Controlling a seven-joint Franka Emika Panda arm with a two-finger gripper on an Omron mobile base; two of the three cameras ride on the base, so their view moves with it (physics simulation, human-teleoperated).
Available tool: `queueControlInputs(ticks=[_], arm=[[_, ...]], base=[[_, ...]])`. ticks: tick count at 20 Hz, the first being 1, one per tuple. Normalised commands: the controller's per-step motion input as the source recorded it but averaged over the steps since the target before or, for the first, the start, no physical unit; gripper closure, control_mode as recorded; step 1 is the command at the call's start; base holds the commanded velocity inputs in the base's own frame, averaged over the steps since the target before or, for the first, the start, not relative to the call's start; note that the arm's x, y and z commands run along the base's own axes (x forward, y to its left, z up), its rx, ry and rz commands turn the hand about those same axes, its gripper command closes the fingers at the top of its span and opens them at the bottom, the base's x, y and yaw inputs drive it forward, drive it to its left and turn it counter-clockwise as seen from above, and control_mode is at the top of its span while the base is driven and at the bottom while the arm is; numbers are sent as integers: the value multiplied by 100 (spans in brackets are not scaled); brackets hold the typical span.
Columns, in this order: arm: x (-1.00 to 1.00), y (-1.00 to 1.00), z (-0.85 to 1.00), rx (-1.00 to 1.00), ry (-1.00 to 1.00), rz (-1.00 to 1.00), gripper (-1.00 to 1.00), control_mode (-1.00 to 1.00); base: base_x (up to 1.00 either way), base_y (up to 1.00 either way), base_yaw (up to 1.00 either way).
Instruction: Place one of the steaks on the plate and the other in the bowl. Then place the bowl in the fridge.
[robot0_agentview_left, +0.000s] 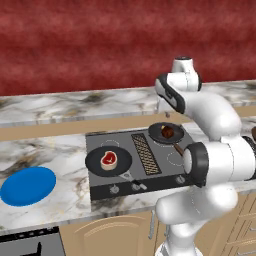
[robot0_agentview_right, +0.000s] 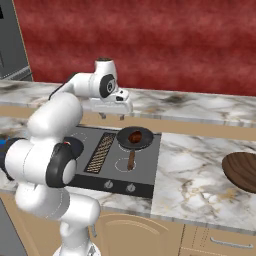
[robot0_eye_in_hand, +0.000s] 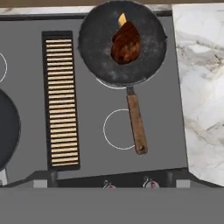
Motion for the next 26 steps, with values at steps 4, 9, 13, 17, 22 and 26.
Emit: queueControlInputs(ticks=[4, 9, 13, 17, 22, 26], arm=[[79, -65, -47, 0, 0, 0, -100, -100], [70, -27, -29, 0, 0, 3, -100, -100], [43, -2, -28, 1, 0, 8, -100, -100], [30, 0, -49, 0, 0, 2, -100, -100], [22, 0, -37, 0, -2, 1, -100, -100], [31, 0, -44, 0, -2, 0, -100, -100]], base=[[0, 0, 0], [0, 0, 0], [0, 0, 0], [0, 0, 0], [0, 0, 0], [0, 0, 0]])
